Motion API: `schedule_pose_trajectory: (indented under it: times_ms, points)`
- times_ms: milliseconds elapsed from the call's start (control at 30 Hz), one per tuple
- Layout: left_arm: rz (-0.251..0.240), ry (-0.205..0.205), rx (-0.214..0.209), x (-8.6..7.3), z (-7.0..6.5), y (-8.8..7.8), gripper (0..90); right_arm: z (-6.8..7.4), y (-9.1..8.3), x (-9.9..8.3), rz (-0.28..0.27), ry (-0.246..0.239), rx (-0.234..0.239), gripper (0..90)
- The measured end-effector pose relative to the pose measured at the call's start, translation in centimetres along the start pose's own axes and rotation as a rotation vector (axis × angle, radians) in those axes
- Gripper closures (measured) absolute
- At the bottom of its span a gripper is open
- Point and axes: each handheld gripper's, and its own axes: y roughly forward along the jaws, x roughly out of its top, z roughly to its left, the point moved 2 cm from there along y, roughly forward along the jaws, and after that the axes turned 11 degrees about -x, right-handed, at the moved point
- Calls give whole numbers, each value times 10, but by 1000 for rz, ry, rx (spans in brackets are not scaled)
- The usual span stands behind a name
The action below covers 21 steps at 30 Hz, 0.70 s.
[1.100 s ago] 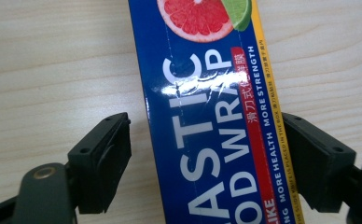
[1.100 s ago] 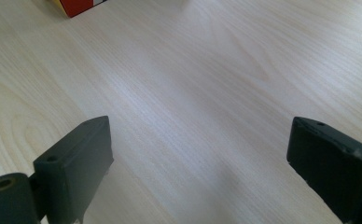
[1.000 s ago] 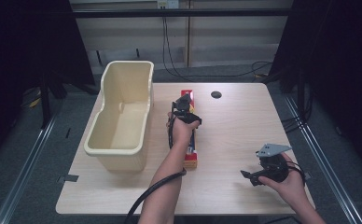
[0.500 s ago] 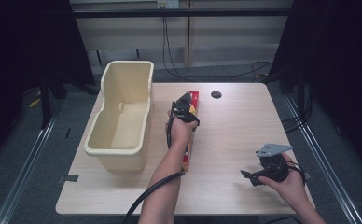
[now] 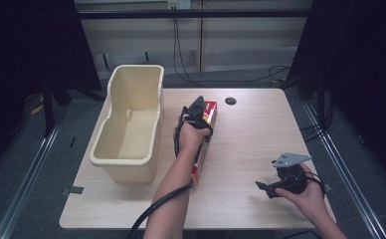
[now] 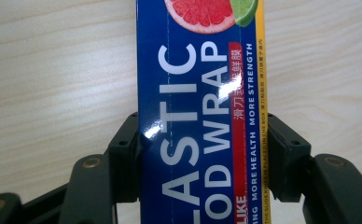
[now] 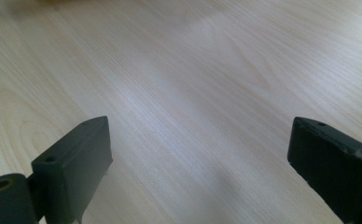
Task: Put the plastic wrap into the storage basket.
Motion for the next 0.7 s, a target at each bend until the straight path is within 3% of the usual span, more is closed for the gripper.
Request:
schedule_pose_trajectory:
  times_ms: [67,133,167,200,233,267,400,667,700]
  points:
    - [13,-1,9,-1,-2,-2,412,-1,0,0,-14,-9,4,61]
    - [10,29,6,-1,-1,-3,413,-1,0,0,-14,-12,-1,61]
    - [-2,-5,4,-2,-3,-3,412,-1,0,0,-14,-13,-1,61]
    - [4,16,3,-2,-1,-6,412,-1,0,0,-14,-14,-1,61]
    - [-3,-4,2,-2,-2,-6,413,-1,0,0,-14,-9,6,60]
    - [6,19,-6,-1,-2,-9,413,-1,0,0,-13,-8,5,60]
    - [4,4,4,0,-5,-18,413,0,0,1,-9,-4,1,53]
    - [-3,22,-5,4,-15,-46,413,0,0,2,-19,11,9,34]
    - [10,44,-5,5,-15,-50,413,0,0,2,-18,10,12,32]
